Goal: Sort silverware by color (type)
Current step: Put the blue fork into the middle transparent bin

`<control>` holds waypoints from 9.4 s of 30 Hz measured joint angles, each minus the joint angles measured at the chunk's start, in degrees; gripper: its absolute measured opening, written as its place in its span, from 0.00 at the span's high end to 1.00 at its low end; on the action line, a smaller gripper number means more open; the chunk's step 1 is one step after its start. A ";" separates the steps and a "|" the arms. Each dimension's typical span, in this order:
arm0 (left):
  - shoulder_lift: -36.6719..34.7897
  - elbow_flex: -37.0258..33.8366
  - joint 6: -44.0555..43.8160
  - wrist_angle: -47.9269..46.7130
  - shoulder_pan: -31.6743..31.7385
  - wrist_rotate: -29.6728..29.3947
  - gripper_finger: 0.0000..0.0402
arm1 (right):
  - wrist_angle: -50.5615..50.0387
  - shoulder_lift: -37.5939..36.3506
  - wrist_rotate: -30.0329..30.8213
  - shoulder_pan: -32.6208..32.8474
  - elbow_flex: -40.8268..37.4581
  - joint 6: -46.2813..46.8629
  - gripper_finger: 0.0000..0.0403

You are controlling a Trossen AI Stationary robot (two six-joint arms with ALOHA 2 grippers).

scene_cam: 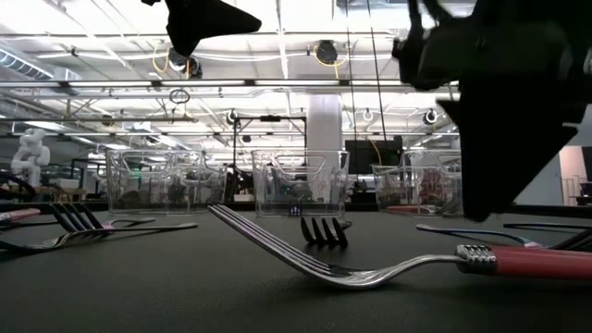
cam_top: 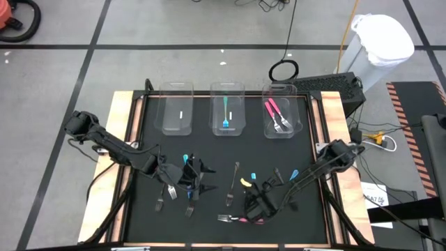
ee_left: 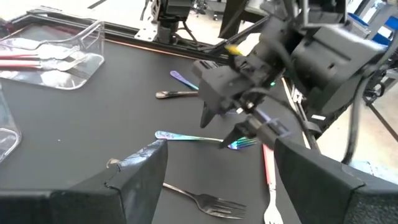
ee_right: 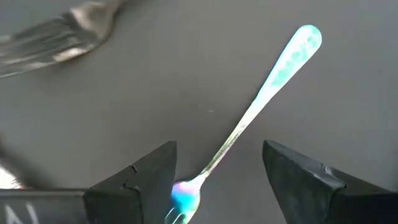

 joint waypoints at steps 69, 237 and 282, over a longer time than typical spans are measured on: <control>0.02 0.00 1.81 -0.31 -0.99 -2.32 0.27 | 0.30 -8.95 15.97 0.39 -0.19 -11.47 0.99; 3.15 0.57 -3.03 17.97 39.33 29.80 1.00 | -32.58 -24.90 55.35 17.18 -0.03 -12.54 0.27; 17.77 0.61 -16.46 18.70 43.67 19.61 0.97 | -19.59 -24.85 52.02 16.88 -4.49 -9.43 0.27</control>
